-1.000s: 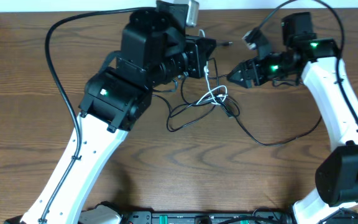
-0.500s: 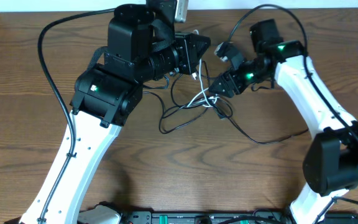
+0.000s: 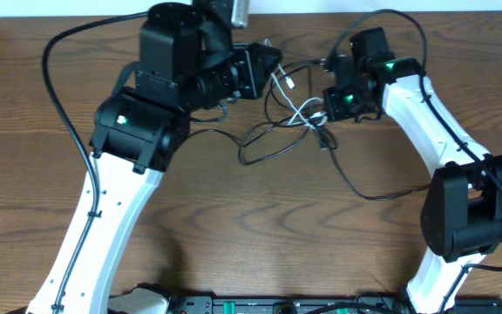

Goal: Untangle cables

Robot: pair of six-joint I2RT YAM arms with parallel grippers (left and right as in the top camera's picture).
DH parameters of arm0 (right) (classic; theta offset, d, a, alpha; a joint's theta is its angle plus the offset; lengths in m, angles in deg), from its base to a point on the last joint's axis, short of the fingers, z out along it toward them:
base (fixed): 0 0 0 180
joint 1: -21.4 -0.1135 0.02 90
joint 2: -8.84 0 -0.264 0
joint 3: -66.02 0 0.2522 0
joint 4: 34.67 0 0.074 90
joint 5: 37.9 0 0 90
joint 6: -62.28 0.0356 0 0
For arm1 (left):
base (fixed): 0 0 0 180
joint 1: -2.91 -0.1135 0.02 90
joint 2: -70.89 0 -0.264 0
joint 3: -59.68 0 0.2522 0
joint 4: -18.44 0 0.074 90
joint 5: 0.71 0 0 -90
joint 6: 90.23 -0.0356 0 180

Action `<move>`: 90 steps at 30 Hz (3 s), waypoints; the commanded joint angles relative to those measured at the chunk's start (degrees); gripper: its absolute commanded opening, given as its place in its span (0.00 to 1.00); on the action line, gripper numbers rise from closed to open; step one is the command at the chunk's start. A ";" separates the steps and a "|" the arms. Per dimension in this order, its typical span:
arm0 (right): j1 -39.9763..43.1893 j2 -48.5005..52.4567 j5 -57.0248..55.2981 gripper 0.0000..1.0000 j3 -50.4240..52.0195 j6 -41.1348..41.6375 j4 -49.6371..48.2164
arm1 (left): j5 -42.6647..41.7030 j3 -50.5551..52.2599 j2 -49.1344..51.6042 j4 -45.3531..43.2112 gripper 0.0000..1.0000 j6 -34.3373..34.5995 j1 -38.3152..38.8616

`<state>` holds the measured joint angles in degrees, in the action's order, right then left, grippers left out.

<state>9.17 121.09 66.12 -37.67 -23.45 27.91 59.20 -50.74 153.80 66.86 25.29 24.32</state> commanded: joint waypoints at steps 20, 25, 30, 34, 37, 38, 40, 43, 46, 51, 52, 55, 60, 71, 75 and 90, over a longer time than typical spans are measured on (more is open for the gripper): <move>8.26 0.31 -34.23 0.01 0.04 17.88 10.16 | 6.45 0.09 -0.20 6.75 0.08 -4.07 -14.73; 9.20 0.26 -5.73 0.01 0.04 -2.25 7.50 | 6.78 0.09 -0.17 7.76 0.07 -4.94 -14.86; 8.37 -0.20 9.31 0.01 -0.26 -8.59 7.10 | 6.75 0.11 -0.17 8.74 0.07 -4.92 -14.84; 7.65 -1.38 21.57 0.01 -2.54 -11.32 7.26 | 6.75 0.39 -0.09 9.70 0.07 -4.92 -14.21; 7.76 -2.51 29.44 0.01 -5.42 -11.72 7.32 | 6.73 0.94 0.46 9.94 0.07 -4.92 -12.81; 7.78 -2.99 32.33 0.01 -6.69 -11.72 7.32 | 6.75 0.98 0.90 10.14 0.07 -4.92 -12.24; 7.78 -3.65 36.22 0.01 -8.94 -11.65 7.32 | 6.73 0.98 2.12 10.47 0.08 -4.94 -11.15; 7.72 -4.31 37.92 0.01 -12.15 -9.94 7.48 | 6.73 0.98 4.46 11.17 0.23 -4.94 -9.75; 7.74 -4.52 35.34 0.01 -13.53 -7.15 7.58 | 6.54 0.98 6.45 11.72 0.37 -5.60 -9.03; 7.58 -4.68 21.86 0.01 -13.51 -1.66 9.49 | 6.58 0.98 7.74 12.74 0.49 -7.82 -8.79; 7.52 -4.68 19.74 0.01 -13.51 -1.51 10.16 | 6.58 0.98 7.74 12.90 0.50 -8.17 -8.79; 7.41 -4.68 12.09 0.01 -13.51 0.92 12.11 | 6.58 0.98 7.74 12.92 0.52 -8.37 -8.79; 7.54 -4.55 -1.29 0.02 -13.35 6.51 15.72 | 6.58 1.25 7.76 12.92 0.52 -8.39 -7.78; 13.07 -4.22 -4.26 0.52 -12.87 7.08 16.81 | 6.58 2.71 14.21 12.28 0.53 -10.73 -0.79; 15.98 -4.22 -4.26 0.60 -12.52 7.06 16.79 | 6.58 2.71 18.84 9.33 0.57 -10.97 2.38; 20.44 -4.22 -4.31 0.66 -12.37 5.27 17.84 | 6.64 2.71 37.27 -12.55 0.77 -20.65 15.80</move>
<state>29.58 116.79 62.12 -50.33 -17.26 45.55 65.63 -48.29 188.47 55.82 6.73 39.36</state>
